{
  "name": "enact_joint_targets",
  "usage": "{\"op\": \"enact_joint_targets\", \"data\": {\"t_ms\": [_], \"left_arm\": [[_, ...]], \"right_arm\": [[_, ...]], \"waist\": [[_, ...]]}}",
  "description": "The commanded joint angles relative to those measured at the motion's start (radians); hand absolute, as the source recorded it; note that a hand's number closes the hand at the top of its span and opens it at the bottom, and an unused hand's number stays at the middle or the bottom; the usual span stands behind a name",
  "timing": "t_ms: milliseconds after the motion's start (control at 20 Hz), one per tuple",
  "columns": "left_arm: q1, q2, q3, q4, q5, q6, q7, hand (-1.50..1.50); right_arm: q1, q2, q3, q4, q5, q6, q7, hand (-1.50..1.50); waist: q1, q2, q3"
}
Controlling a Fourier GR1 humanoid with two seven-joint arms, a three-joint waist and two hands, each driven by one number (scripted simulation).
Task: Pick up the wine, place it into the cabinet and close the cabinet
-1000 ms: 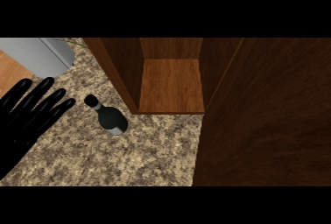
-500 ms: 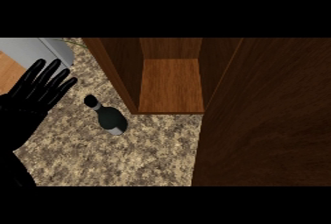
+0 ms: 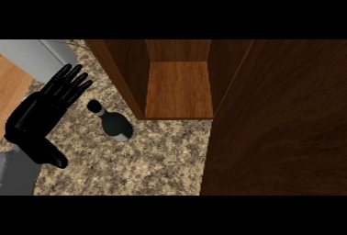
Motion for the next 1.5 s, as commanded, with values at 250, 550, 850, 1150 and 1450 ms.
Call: {"op": "enact_joint_targets", "data": {"t_ms": [250,550,850,1150,1450], "left_arm": [[-0.150,0.006,0.002,0.432,-0.243,-0.095,-0.262,-1.50],[-0.142,-0.011,-0.031,0.606,-0.399,-0.092,-0.465,-1.50],[-0.252,0.034,-0.037,0.876,-0.505,-0.116,-0.656,-1.50],[-0.278,0.038,-0.070,1.045,-0.577,-0.111,-0.821,-1.50],[-0.233,-0.017,-0.119,1.089,-0.617,-0.078,-0.910,-1.50]], "right_arm": [[-0.050,-0.010,-0.054,-0.028,-0.048,-0.002,0.039,-1.50],[0.009,-0.003,-0.042,-0.085,-0.053,0.001,0.050,-1.50],[0.020,-0.002,-0.057,-0.056,-0.082,0.034,0.004,-1.50],[0.051,-0.002,-0.037,-0.050,-0.074,0.059,-0.031,-1.50],[0.041,0.039,0.043,0.002,0.020,0.025,-0.069,-1.50]], "waist": [[-0.008,0.004,-0.001],[-0.007,0.002,-0.001],[-0.015,0.005,-0.001],[-0.024,0.009,-0.002],[-0.020,0.009,-0.003]]}}
